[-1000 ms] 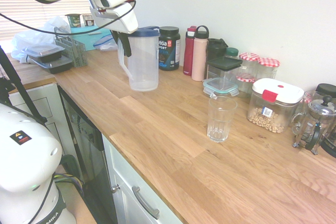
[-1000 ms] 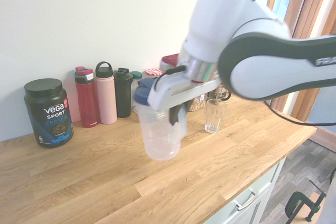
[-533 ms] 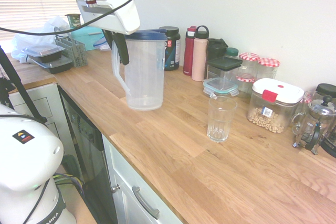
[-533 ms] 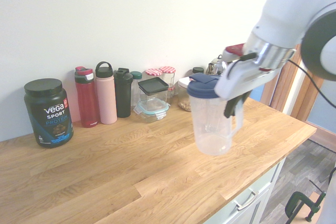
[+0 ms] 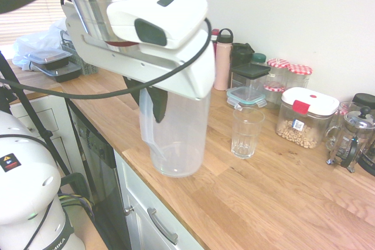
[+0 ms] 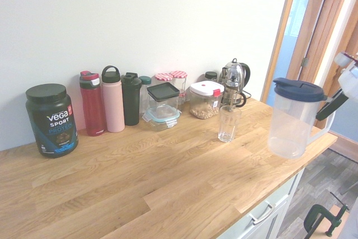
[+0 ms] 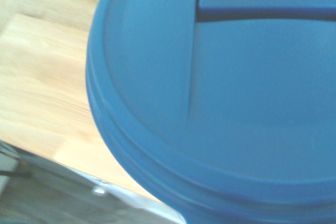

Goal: Pour me some water

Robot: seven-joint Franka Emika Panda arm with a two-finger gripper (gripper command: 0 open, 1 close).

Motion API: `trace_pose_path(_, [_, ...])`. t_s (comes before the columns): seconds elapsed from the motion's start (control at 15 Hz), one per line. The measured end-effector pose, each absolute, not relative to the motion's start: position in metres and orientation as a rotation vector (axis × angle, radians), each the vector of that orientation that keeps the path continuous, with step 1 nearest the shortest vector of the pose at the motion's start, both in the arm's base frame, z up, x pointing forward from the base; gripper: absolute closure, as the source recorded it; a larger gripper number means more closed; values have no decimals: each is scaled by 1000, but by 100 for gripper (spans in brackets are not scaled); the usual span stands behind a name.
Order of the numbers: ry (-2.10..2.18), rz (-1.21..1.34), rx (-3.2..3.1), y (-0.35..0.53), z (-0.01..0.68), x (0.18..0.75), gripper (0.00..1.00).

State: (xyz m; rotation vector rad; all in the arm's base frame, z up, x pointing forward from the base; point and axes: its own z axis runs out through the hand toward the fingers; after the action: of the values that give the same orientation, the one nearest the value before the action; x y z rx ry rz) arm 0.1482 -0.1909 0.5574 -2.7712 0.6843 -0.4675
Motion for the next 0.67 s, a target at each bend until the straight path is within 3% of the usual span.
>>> trace_pose_path(0.2, [669,-479,-2873,-242,569,169,100])
trace_pose_path(0.67, [383,-205,-3246,-247,588,310,100])
